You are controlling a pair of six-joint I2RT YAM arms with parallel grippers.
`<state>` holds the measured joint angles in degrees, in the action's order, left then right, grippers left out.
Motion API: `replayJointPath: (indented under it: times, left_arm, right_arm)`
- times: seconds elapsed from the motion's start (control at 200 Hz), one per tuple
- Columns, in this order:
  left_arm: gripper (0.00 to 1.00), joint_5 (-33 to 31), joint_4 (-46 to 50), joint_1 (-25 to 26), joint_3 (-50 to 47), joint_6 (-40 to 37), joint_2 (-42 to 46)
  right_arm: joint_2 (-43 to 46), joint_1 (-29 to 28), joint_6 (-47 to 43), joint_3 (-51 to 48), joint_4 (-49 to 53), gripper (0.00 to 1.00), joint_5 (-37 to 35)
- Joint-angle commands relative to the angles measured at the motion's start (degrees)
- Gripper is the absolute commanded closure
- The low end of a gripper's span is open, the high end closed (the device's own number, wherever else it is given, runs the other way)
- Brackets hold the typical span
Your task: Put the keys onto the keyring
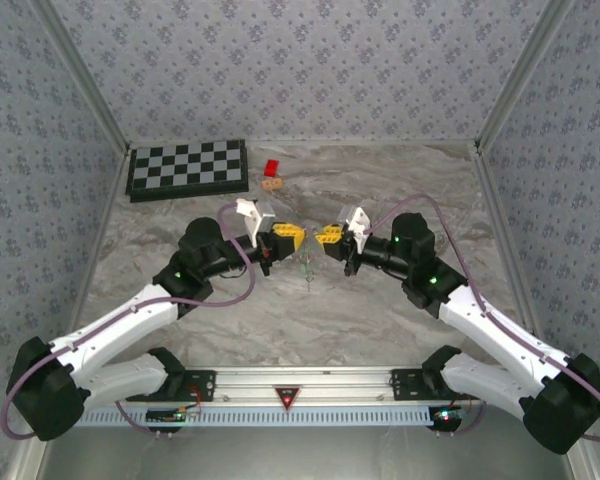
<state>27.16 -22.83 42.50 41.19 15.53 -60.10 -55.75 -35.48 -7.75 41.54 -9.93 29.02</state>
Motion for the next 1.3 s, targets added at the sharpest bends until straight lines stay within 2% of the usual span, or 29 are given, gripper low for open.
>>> replayJointPath:
  times: [0.0, 0.44, 0.73, 0.88, 1.029, 1.144, 1.179, 1.294]
  left_arm:
    - [1.00, 2.05, 0.15, 0.12, 2.62, -1.13, -0.59]
    - [1.00, 1.58, 5.43, 0.92, 4.86, -4.25, -3.04]
    - [1.00, -0.76, 7.39, 0.99, 4.33, -5.69, -1.80]
    - [1.00, -0.74, 7.36, 0.99, 4.10, -5.51, -1.78]
    - [0.67, -2.77, 7.56, 0.93, 4.21, -5.16, -1.48]
    - [0.63, -5.01, 6.93, 0.86, 3.89, -4.63, -0.50]
    - [0.58, -5.41, 6.72, 0.83, 3.75, -4.54, -0.15]
    - [0.50, -6.90, 6.82, 0.88, 3.64, -4.32, 0.87]
  right_arm:
    - [-0.44, 0.42, -0.13, 2.40, 2.23, 1.00, 1.03]
    - [-2.29, -1.15, -2.52, 4.61, 5.92, 1.00, -0.42]
    - [0.58, -0.20, -1.81, 2.99, 4.89, 1.00, -10.08]
    - [1.76, -0.18, -2.53, 3.11, 5.18, 1.00, -11.08]
    - [1.28, -0.13, -2.55, 3.89, 6.19, 1.00, -11.93]
    - [0.87, -0.11, -2.19, 4.18, 6.86, 1.00, -13.89]
    - [0.75, -0.11, -2.14, 4.20, 7.02, 1.00, -14.35]
    - [0.07, -0.11, -2.18, 4.23, 7.28, 1.00, -15.22]
